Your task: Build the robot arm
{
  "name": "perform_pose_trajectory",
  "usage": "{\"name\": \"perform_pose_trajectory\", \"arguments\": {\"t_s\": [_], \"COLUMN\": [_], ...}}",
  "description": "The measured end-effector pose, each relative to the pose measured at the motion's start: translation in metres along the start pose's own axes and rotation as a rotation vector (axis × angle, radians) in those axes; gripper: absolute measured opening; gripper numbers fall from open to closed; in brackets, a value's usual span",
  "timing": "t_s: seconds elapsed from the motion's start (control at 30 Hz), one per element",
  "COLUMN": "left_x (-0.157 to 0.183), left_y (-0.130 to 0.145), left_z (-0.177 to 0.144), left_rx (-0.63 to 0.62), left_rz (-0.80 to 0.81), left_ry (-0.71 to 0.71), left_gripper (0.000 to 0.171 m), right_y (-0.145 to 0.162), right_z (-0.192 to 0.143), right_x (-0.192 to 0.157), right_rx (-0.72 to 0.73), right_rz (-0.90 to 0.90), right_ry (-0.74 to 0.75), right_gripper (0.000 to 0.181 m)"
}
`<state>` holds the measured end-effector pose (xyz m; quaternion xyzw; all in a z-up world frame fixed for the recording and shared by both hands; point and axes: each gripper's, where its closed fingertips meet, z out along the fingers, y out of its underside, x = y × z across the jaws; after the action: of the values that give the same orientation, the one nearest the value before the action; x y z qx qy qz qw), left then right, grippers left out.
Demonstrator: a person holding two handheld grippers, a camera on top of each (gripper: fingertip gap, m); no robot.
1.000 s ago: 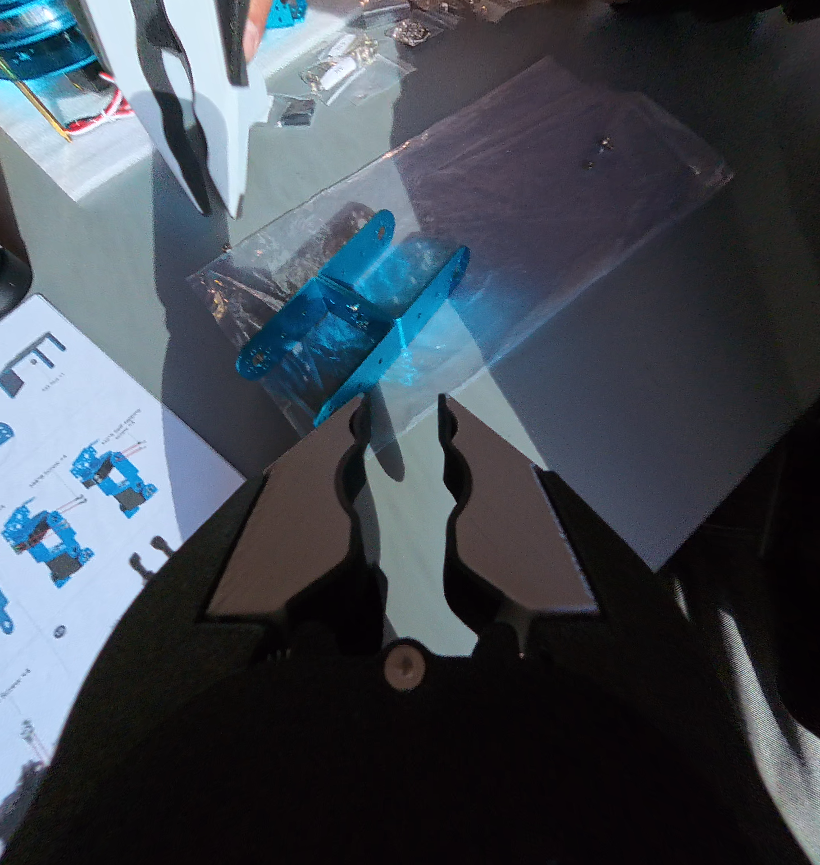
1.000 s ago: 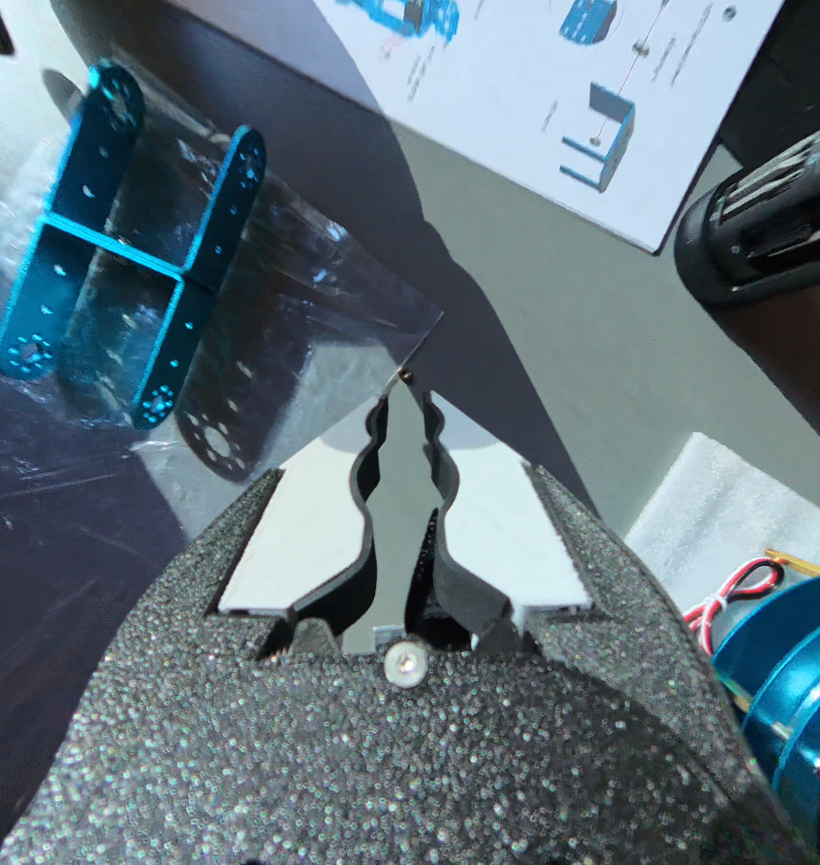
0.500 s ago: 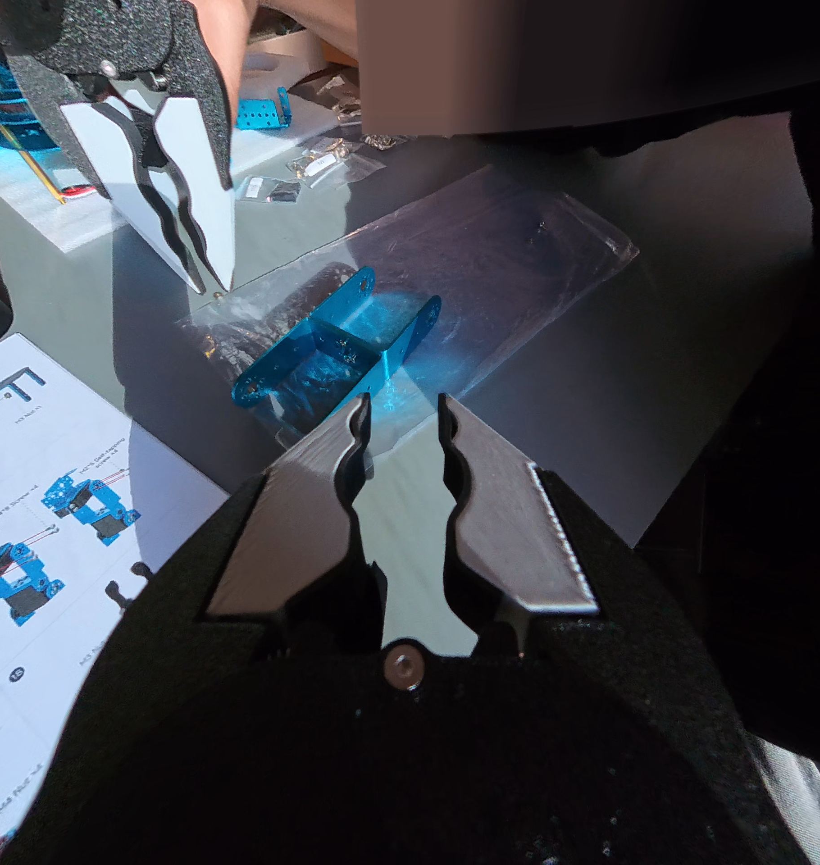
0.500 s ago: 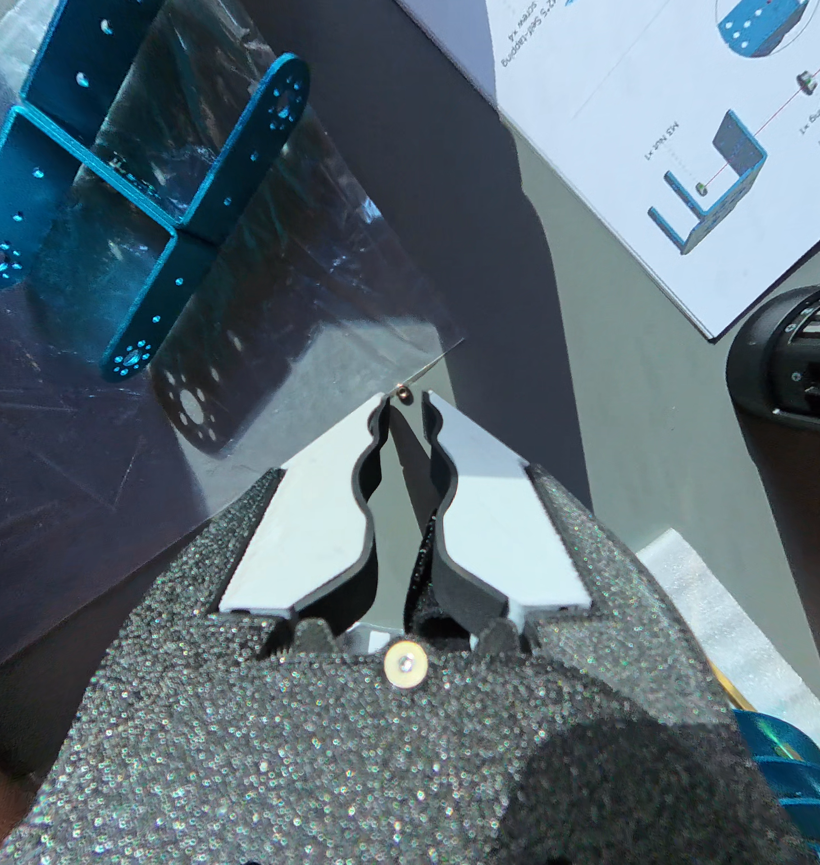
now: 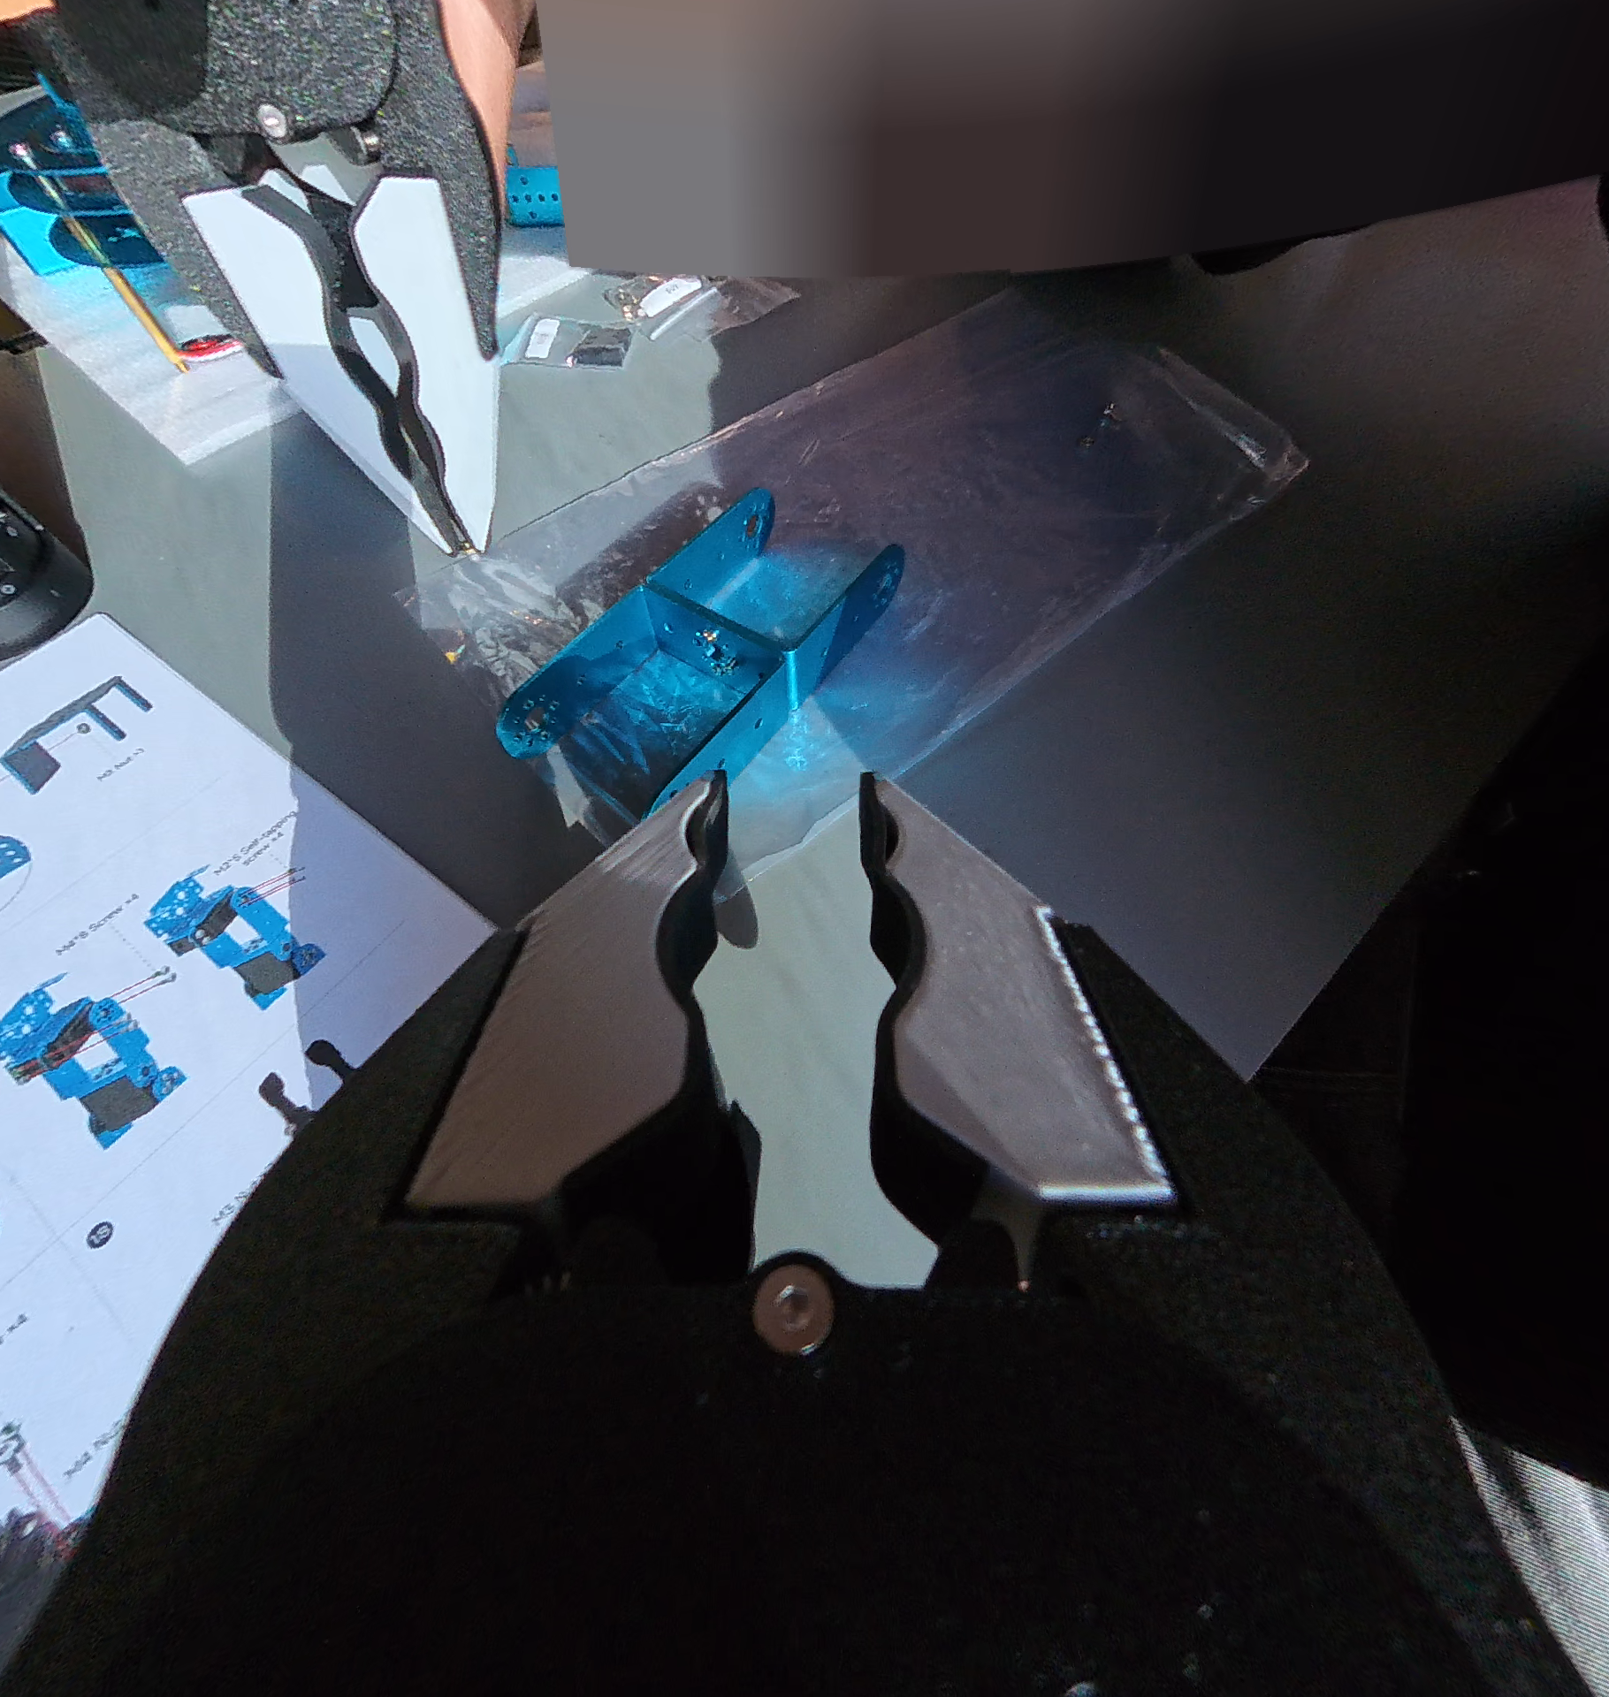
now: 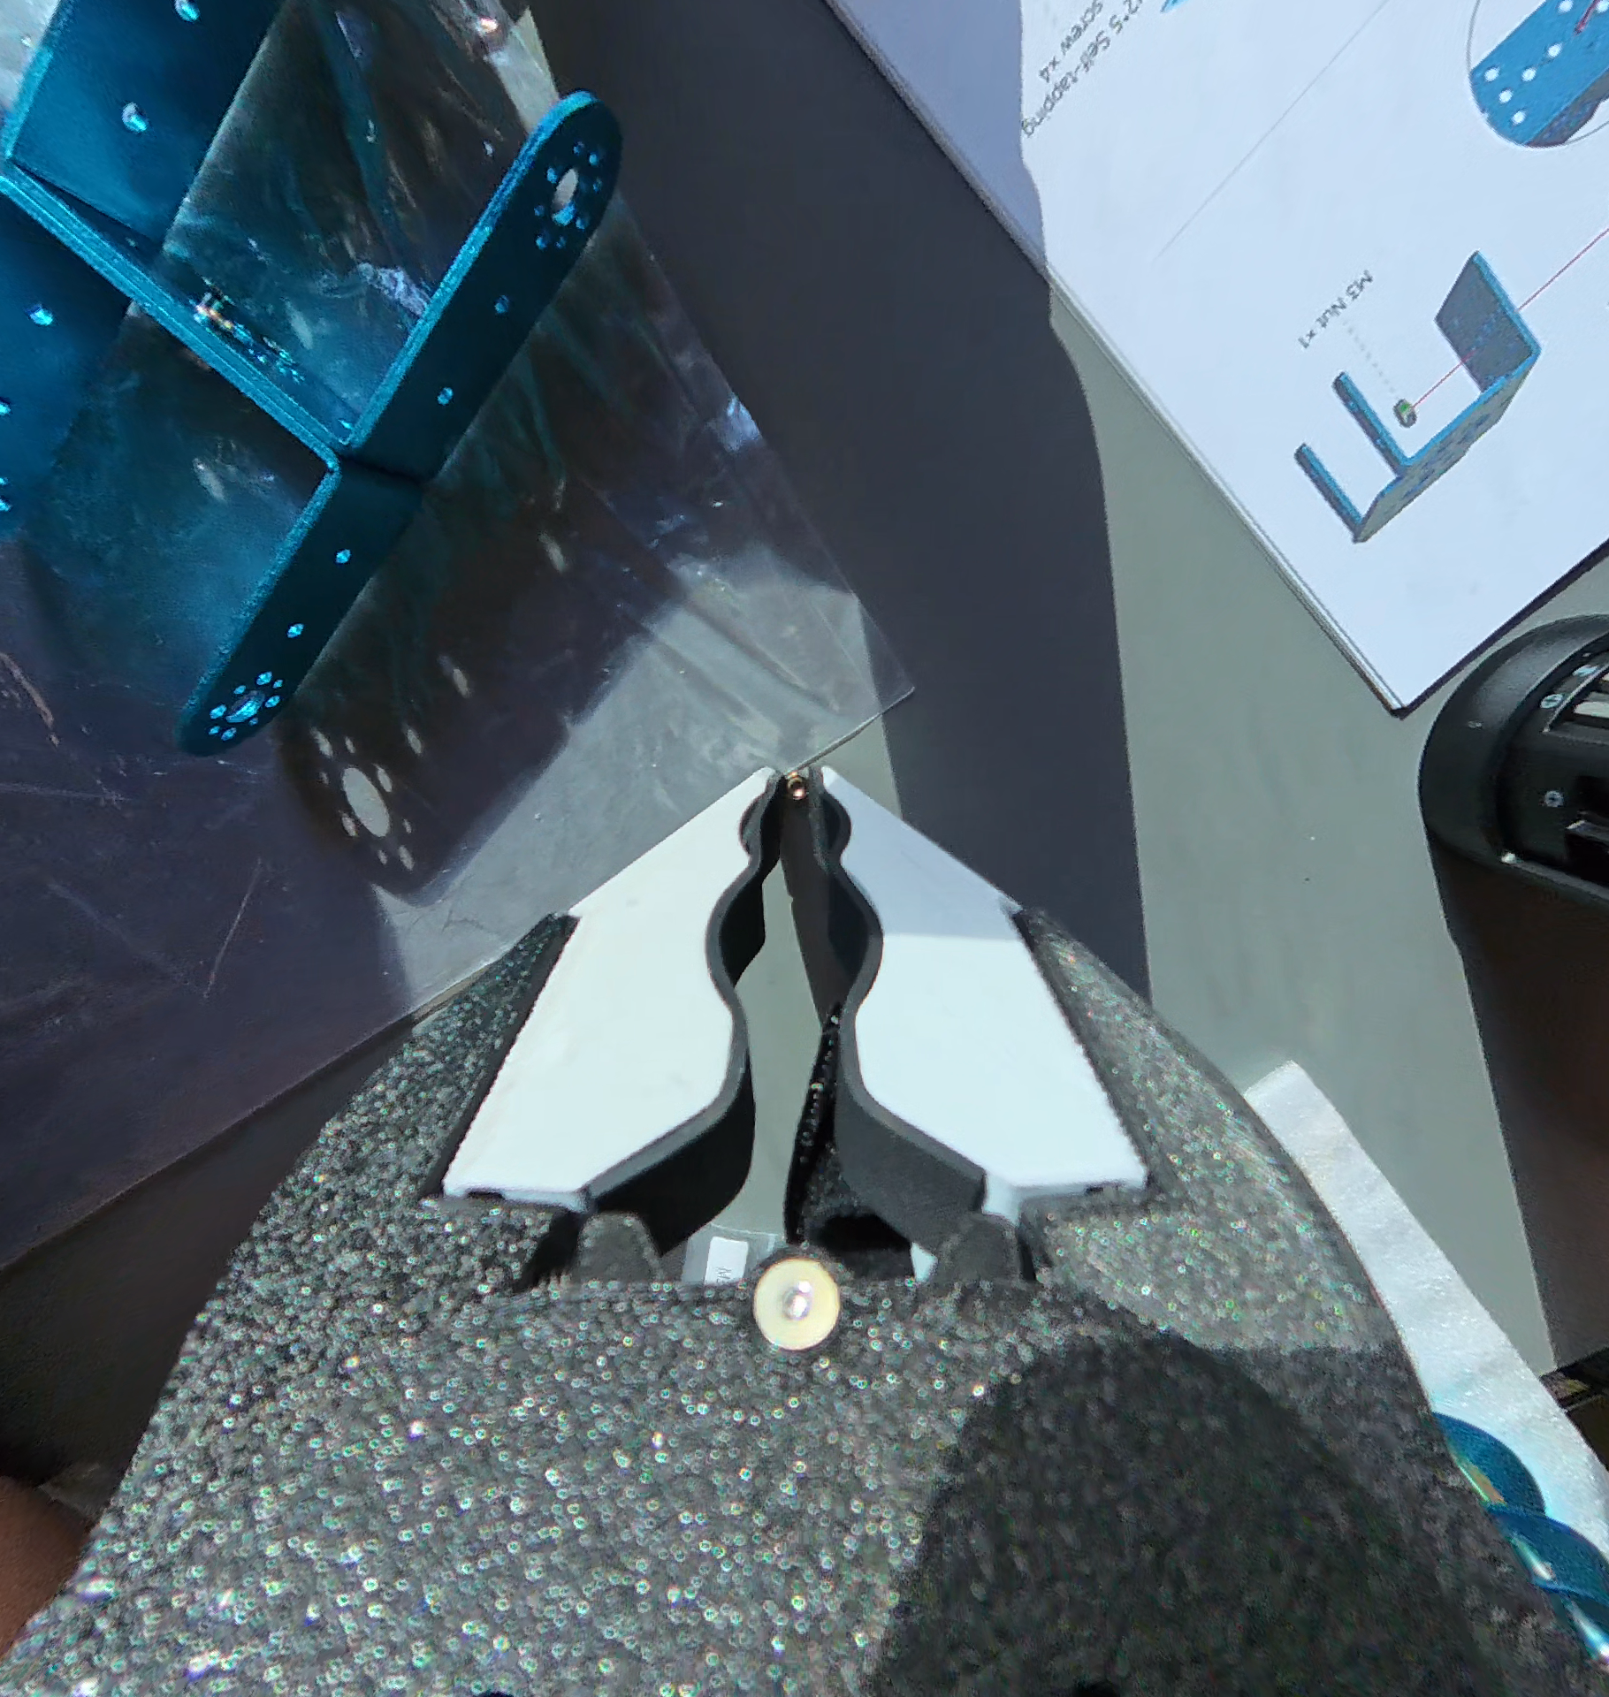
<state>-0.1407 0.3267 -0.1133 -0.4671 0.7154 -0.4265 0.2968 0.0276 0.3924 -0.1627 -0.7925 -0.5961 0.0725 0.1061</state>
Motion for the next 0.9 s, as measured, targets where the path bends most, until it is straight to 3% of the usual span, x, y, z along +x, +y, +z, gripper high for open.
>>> {"name": "perform_pose_trajectory", "arguments": {"t_s": [0.2, 0.4, 0.5, 0.63, 0.77, 0.9], "left_x": [-0.007, -0.042, -0.058, -0.06, -0.052, -0.041], "left_y": [0.004, -0.012, -0.025, -0.018, -0.002, 0.01], "left_z": [0.002, 0.006, 0.014, 0.03, 0.049, 0.067], "left_rx": [-0.021, -0.005, -0.028, -0.192, -0.311, -0.37], "left_rz": [-0.013, 0.006, 0.019, 0.114, 0.224, 0.269], "left_ry": [-0.043, -0.12, -0.07, 0.039, 0.098, 0.163], "left_gripper": [0.028, 0.026, 0.018, 0.005, 0.0, 0.0], "right_y": [-0.001, -0.009, -0.027, -0.053, -0.064, -0.06], "right_z": [0.0, -0.019, -0.032, -0.04, -0.035, -0.02], "right_x": [0.0, -0.012, -0.033, -0.07, -0.094, -0.094], "right_rx": [0.088, 0.221, 0.323, 0.461, 0.495, 0.467], "right_rz": [0.031, -0.052, -0.103, -0.167, -0.283, -0.365], "right_ry": [0.03, 0.218, 0.324, 0.446, 0.618, 0.715], "right_gripper": [0.004, 0.004, 0.004, 0.004, 0.004, 0.004]}}
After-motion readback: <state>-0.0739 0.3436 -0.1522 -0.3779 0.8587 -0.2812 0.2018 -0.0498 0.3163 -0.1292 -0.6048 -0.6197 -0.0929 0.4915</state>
